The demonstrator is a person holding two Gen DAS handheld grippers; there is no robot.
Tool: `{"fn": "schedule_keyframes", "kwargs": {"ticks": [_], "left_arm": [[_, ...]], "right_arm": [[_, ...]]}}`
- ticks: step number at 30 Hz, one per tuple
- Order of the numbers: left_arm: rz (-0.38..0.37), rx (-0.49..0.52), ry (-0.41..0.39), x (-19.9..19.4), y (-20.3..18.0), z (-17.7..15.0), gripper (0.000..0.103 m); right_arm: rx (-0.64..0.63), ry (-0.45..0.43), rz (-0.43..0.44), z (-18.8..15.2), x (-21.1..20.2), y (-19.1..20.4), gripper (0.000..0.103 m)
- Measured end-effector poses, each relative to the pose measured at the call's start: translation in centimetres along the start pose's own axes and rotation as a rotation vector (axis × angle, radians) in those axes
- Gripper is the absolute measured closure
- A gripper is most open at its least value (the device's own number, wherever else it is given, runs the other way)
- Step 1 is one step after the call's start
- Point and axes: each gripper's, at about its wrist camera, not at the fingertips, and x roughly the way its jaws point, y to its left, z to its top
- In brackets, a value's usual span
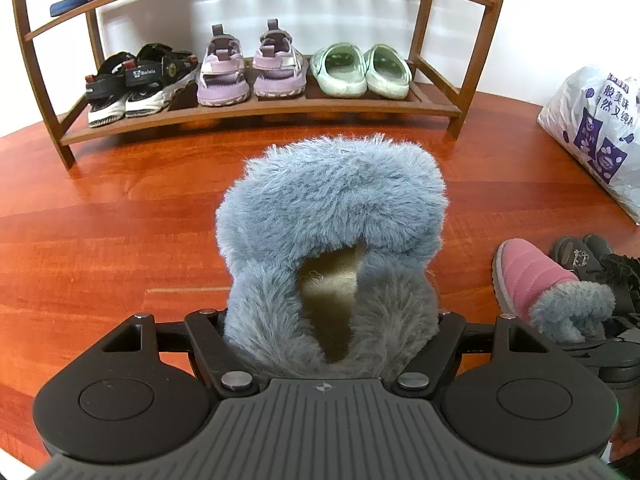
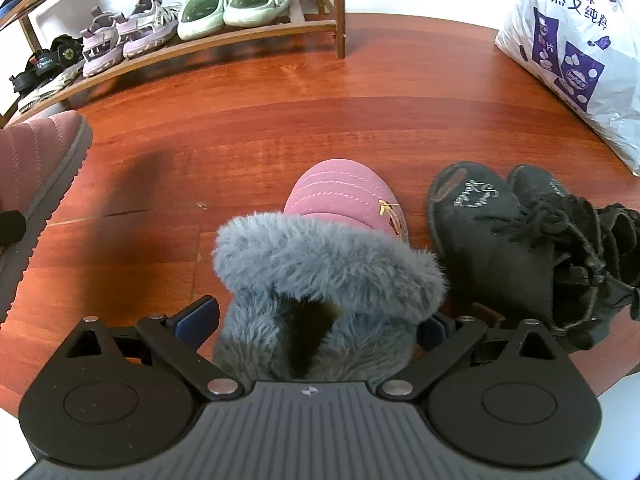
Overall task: Organize scattered shoes
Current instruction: 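Lift both pink boots and carry them up toward the upper shelf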
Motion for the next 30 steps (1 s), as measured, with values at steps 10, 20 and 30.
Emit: {"fn": "schedule_keyframes", "kwargs": {"ticks": [10, 20, 30], "left_arm": [[-0.031, 0.052, 0.004, 0.4, 4.1, 2.3, 0.03], [0.019, 0.017, -0.011, -1.0, 7.8, 6.2, 0.03], [0.009, -0.01, -0.084, -3.6, 12.2, 12.5, 0.03]], "right_arm": [[0.123, 0.003, -0.132, 0.7, 1.8, 0.7, 0.016], [0.158, 0.01, -0.143, 1.4, 1.2, 0.2, 0.026], [0.107, -0.023, -0.052, 4.6, -3.3, 3.0, 0.026]]}}
